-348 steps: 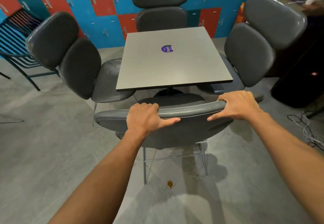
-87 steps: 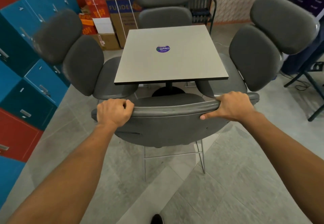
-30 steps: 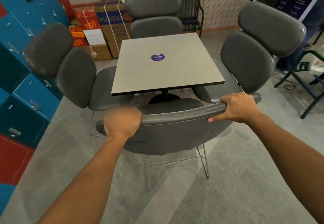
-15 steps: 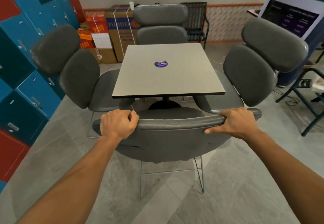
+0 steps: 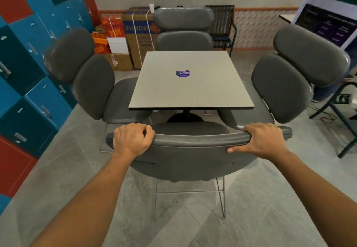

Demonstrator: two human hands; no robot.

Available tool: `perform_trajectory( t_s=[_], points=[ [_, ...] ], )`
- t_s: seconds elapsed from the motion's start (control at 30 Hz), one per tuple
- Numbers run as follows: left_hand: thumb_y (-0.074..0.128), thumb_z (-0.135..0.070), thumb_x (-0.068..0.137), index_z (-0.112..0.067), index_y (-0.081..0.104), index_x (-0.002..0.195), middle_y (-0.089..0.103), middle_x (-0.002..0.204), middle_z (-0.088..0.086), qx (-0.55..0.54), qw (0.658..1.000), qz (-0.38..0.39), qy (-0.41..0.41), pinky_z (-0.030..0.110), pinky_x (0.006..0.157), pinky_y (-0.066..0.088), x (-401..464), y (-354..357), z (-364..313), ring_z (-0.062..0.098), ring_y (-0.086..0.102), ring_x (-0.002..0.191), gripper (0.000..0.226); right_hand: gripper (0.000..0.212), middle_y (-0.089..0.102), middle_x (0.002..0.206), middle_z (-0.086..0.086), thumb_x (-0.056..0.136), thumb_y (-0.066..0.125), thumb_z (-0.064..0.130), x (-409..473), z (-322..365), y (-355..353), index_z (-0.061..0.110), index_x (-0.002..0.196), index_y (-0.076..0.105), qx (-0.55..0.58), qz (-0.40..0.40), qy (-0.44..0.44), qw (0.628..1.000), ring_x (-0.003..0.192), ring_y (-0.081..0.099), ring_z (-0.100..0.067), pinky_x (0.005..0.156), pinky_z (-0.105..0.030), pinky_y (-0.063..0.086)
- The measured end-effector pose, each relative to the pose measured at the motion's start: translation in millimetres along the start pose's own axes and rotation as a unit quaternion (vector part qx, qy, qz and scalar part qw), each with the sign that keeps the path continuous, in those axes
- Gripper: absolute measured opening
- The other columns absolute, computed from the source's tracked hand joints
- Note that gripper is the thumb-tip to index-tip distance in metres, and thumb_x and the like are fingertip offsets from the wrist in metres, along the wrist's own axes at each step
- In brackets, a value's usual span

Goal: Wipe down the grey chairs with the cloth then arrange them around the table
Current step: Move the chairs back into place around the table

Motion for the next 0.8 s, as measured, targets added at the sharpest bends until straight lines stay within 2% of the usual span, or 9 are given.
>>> perform_trajectory(
  t_s=[0.07, 0.17, 0.23, 0.3, 0.4, 0.47, 0.53, 0.67, 0.8],
  points=[
    [0.024, -0.050, 0.091, -0.018, 0.064, 0.060, 0.062, 0.062, 0.002, -0.002, 1.000, 0.002, -0.007, 0.033, 0.059, 0.041, -3, 0, 0, 0.026, 0.053, 0.058, 0.059, 0.098, 0.063, 0.087, 0.015, 0.054, 0.024, 0.110, -1, 1, -2, 0.035, 0.100, 0.067, -0.003, 0.019, 0.000, 1.000, 0.078, 0.055, -0.008, 0.069, -0.025, 0.042],
    [0.024, -0.051, 0.092, -0.017, 0.063, 0.064, 0.065, 0.066, 0.005, 0.008, 1.000, 0.012, -0.023, 0.036, 0.061, 0.046, -7, -3, -1, 0.033, 0.060, 0.064, 0.058, 0.097, 0.058, 0.086, 0.016, 0.055, 0.024, 0.110, -4, 2, -4, 0.034, 0.100, 0.064, 0.007, 0.025, -0.005, 1.000, 0.079, 0.051, -0.009, 0.072, -0.028, 0.037],
    [0.023, -0.050, 0.094, -0.018, 0.061, 0.065, 0.065, 0.067, 0.006, 0.013, 0.999, 0.022, -0.030, 0.039, 0.066, 0.048, -9, -4, -3, 0.034, 0.061, 0.068, 0.058, 0.098, 0.060, 0.089, 0.014, 0.054, 0.020, 0.111, -7, 3, -4, 0.033, 0.097, 0.062, 0.016, 0.027, -0.003, 1.000, 0.080, 0.051, -0.010, 0.075, -0.031, 0.036],
    [0.023, -0.048, 0.096, -0.017, 0.064, 0.065, 0.066, 0.070, 0.006, 0.019, 0.999, 0.019, -0.033, 0.043, 0.077, 0.043, -12, -4, -6, 0.034, 0.062, 0.077, 0.060, 0.097, 0.063, 0.099, 0.011, 0.056, 0.024, 0.110, -10, 3, -1, 0.034, 0.102, 0.061, 0.031, 0.037, 0.003, 0.999, 0.090, 0.053, -0.013, 0.084, -0.034, 0.039],
    [0.030, -0.042, 0.102, -0.018, 0.074, 0.085, 0.073, 0.094, 0.004, 0.021, 0.997, 0.010, -0.071, 0.047, 0.089, 0.040, -23, -2, -12, 0.030, 0.060, 0.101, 0.053, 0.098, 0.061, 0.115, 0.007, 0.061, 0.026, 0.108, -19, 5, 0, 0.035, 0.118, 0.059, 0.062, 0.041, 0.018, 0.997, 0.109, 0.054, -0.018, 0.102, -0.042, 0.038],
    [0.030, -0.042, 0.103, -0.018, 0.074, 0.099, 0.072, 0.108, 0.004, -0.001, 0.996, -0.002, -0.085, 0.048, 0.095, 0.039, -34, 0, -15, 0.028, 0.057, 0.110, 0.050, 0.100, 0.060, 0.121, 0.004, 0.065, 0.021, 0.104, -30, 12, 1, 0.034, 0.126, 0.057, 0.070, 0.027, 0.018, 0.997, 0.117, 0.053, -0.022, 0.110, -0.047, 0.032],
    [0.024, -0.044, 0.105, -0.020, 0.071, 0.104, 0.071, 0.113, 0.002, -0.019, 0.998, -0.018, -0.065, 0.049, 0.104, 0.037, -46, 1, -16, 0.026, 0.056, 0.116, 0.053, 0.099, 0.058, 0.130, -0.001, 0.069, 0.020, 0.099, -39, 25, 2, 0.032, 0.133, 0.054, 0.064, 0.011, 0.016, 0.998, 0.129, 0.048, -0.028, 0.118, -0.055, 0.022],
    [0.027, -0.045, 0.107, -0.024, 0.065, 0.121, 0.065, 0.130, 0.000, -0.070, 0.997, -0.038, -0.017, 0.053, 0.120, 0.025, -68, 3, -8, 0.028, 0.048, 0.135, 0.045, 0.093, 0.050, 0.144, -0.004, 0.074, 0.033, 0.088, -49, 61, -2, 0.029, 0.144, 0.045, 0.073, 0.008, 0.038, 0.997, 0.145, 0.032, -0.033, 0.122, -0.063, 0.006],
    [0.028, -0.051, 0.107, -0.027, 0.056, 0.142, 0.054, 0.149, -0.001, -0.075, 0.997, -0.019, 0.025, 0.050, 0.123, 0.020, -76, 1, 9, 0.027, 0.038, 0.146, 0.050, 0.088, 0.047, 0.147, -0.005, 0.081, 0.045, 0.081, -51, 116, -7, 0.025, 0.149, 0.042, 0.078, 0.003, 0.033, 0.996, 0.148, 0.028, -0.035, 0.122, -0.065, 0.008]
  ],
)
Point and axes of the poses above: each hand's wrist, its own x-axis towards the middle knuckle, its own y-axis out of the palm, z = x × y, the point moved 1 cm from there along x, towards the middle knuckle
